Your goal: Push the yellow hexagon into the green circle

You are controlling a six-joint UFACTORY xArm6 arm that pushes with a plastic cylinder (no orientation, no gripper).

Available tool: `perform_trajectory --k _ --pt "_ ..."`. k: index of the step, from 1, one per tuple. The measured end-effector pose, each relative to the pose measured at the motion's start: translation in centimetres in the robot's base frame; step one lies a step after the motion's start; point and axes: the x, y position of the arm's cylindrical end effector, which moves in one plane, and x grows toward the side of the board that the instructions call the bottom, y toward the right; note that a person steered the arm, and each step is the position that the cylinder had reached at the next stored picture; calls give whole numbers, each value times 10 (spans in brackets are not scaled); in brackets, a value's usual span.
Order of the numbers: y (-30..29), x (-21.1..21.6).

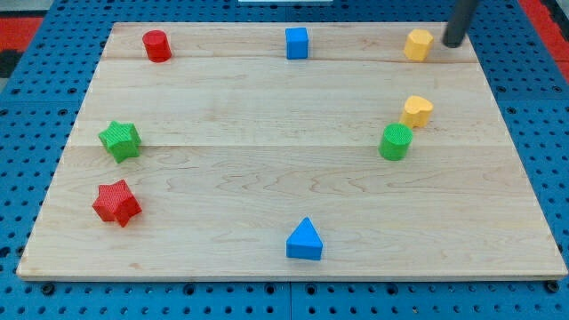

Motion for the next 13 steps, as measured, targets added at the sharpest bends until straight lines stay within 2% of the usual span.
perform_trajectory --k 1,2,3,4,5,6,7,8,9,10,11,12,13 --pt "2 -18" --pt "-36 9" --pt "-76 64" --pt "-54 80" --pt "-7 135" --pt "-49 151" --pt "-137 110" --pt "-69 129" --pt "1 195" --pt "-70 220" --pt "-128 168" --pt "-131 162" --pt "-47 156"
